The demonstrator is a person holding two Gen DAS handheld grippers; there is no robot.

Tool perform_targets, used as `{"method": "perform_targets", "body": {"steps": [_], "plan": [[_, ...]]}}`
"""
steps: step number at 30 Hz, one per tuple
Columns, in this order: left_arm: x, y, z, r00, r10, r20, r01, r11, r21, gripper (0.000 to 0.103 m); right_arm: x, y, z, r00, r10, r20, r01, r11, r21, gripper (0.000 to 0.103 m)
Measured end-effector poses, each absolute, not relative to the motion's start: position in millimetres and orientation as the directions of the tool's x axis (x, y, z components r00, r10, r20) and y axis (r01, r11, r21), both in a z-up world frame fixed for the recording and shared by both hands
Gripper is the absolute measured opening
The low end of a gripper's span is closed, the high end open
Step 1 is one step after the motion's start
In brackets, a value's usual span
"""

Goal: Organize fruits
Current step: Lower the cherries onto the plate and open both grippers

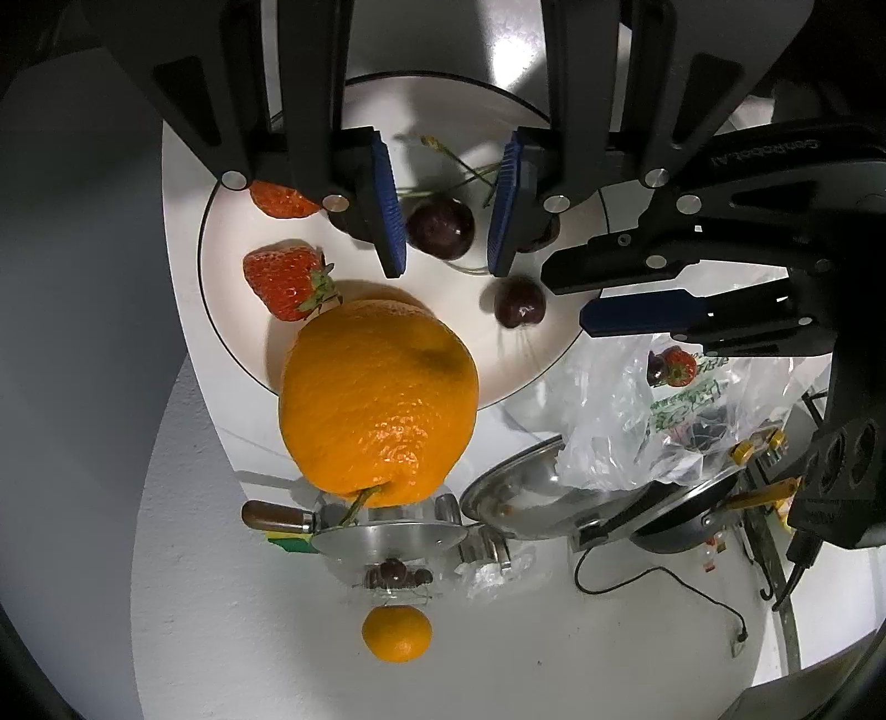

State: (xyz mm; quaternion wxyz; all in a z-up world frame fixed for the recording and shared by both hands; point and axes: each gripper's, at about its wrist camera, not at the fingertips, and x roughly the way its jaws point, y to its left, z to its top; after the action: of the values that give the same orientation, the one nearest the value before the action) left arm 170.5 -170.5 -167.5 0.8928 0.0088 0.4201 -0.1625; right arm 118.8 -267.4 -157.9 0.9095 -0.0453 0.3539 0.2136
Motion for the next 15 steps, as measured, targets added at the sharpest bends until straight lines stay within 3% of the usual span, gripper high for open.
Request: {"method": "perform_targets", "body": {"steps": [8, 11, 15], "plan": [[165.1, -164.4, -161.7, 0.607, -0.276, -0.746, 0.282, 0.951, -0.122, 0.043, 114.0, -267.5, -153.6, 0.668, 0.347, -0.659, -0.413, 0.909, 0.06, 0.033], [161.7, -161.4, -159.0, 0.616, -0.277, -0.737, 0.276, 0.953, -0.127, 0.056, 112.2, -267.3, -151.3, 0.674, 0.341, -0.656, -0.407, 0.912, 0.055, 0.033], [157.3, -157.3, -154.9, 0.628, -0.273, -0.729, 0.268, 0.955, -0.127, 0.057, 107.9, -267.8, -146.7, 0.683, 0.334, -0.649, -0.395, 0.917, 0.056, 0.036]]}}
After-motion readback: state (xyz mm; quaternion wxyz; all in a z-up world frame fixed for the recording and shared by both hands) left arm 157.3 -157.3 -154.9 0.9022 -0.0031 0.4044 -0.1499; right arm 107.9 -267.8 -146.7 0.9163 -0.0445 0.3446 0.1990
